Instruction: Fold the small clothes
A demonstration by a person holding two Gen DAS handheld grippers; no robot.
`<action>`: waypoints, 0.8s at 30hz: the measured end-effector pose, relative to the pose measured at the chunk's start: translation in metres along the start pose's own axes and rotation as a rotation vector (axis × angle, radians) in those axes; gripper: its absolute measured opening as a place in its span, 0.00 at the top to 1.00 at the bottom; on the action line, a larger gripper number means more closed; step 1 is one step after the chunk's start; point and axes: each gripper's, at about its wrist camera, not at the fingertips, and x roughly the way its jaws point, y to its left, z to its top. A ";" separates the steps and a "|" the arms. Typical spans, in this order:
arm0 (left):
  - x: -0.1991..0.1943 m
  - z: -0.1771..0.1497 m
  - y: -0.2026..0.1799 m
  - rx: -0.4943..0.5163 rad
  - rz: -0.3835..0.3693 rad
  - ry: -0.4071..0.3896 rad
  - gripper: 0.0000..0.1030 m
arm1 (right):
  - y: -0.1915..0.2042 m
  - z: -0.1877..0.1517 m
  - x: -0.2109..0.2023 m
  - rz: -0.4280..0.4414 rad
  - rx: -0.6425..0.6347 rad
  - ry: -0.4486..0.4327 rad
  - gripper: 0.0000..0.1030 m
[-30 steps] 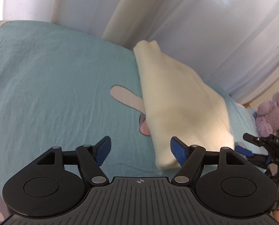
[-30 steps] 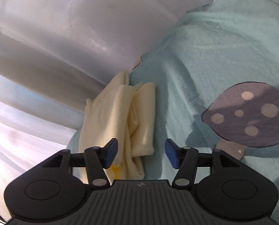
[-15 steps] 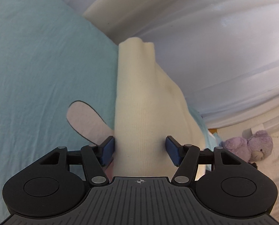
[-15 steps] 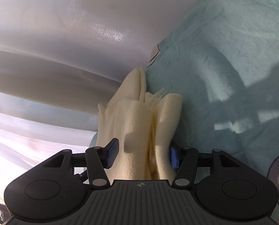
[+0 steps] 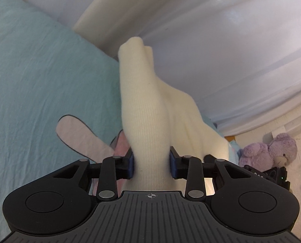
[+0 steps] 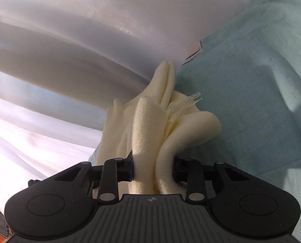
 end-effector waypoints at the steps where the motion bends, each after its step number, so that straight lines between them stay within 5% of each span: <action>1: -0.008 -0.002 -0.006 0.013 -0.009 -0.008 0.65 | 0.008 -0.004 -0.001 0.007 -0.013 0.009 0.71; 7: -0.076 -0.027 -0.024 0.054 0.021 -0.056 0.65 | 0.052 -0.040 -0.009 0.054 -0.077 0.065 0.71; 16: -0.131 -0.086 0.012 -0.021 0.111 -0.048 0.64 | 0.079 -0.107 0.006 0.018 -0.105 0.222 0.70; 20: -0.136 -0.099 0.039 -0.067 0.200 -0.036 0.61 | 0.072 -0.123 0.004 -0.079 -0.120 0.237 0.63; 24: -0.153 -0.104 0.045 -0.074 0.282 -0.117 0.59 | 0.090 -0.124 -0.019 -0.303 -0.230 0.096 0.53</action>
